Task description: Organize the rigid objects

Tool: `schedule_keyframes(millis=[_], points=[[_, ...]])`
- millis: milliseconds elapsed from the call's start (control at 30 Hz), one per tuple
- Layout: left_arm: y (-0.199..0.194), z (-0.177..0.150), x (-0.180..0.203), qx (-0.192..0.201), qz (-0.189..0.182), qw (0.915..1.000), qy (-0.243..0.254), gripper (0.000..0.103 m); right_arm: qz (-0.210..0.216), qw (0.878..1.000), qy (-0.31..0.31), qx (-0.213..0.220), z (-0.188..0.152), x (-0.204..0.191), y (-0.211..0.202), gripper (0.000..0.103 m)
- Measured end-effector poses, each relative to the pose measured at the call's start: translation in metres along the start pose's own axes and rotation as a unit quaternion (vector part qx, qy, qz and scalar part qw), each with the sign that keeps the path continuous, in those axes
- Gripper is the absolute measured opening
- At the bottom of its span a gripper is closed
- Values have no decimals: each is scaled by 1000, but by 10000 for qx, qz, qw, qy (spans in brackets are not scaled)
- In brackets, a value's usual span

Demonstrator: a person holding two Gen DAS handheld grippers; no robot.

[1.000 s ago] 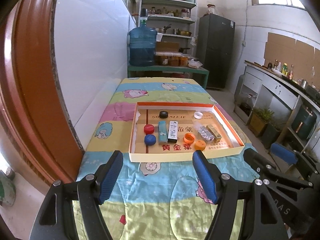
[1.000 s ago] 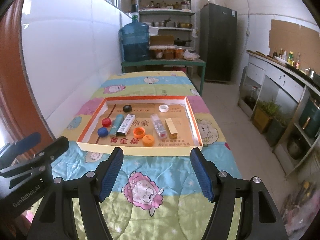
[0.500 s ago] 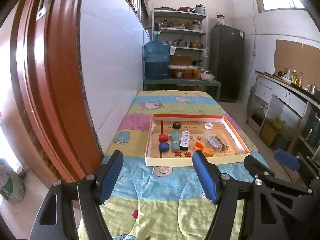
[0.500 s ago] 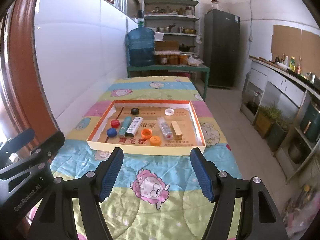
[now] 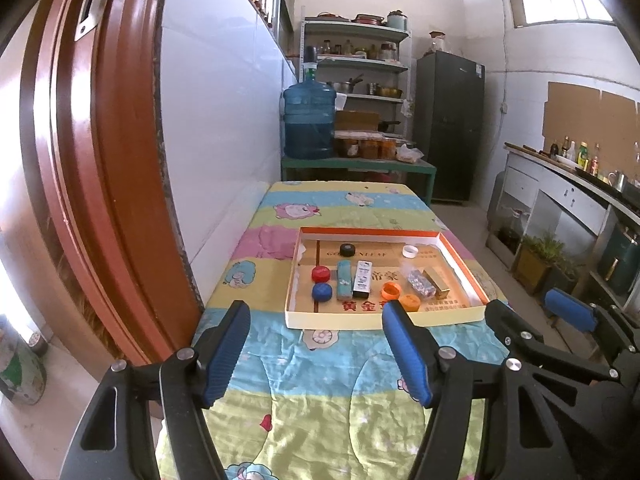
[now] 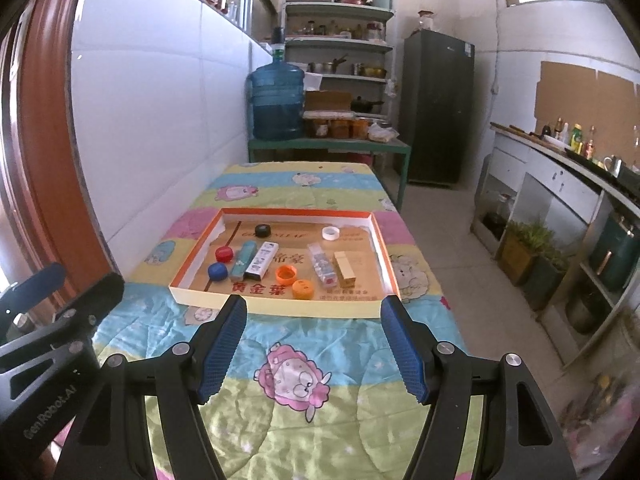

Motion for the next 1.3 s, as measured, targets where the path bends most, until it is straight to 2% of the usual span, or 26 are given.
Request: schedule_keyframes(millis=[1300], points=[[10, -5, -3, -70, 55, 10000, 22, 67, -6, 10000, 31, -14, -3, 3, 1, 71]])
Point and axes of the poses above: each gripper's, at about its wrist camera, not at the fingertips, and y roughly the way its jaws point, x to its right, z to its top, the point moved 4 cm from there along y, roughly the way its jaws point, and after that the axes turned 7 degrees about z, right-handed, at the moved point
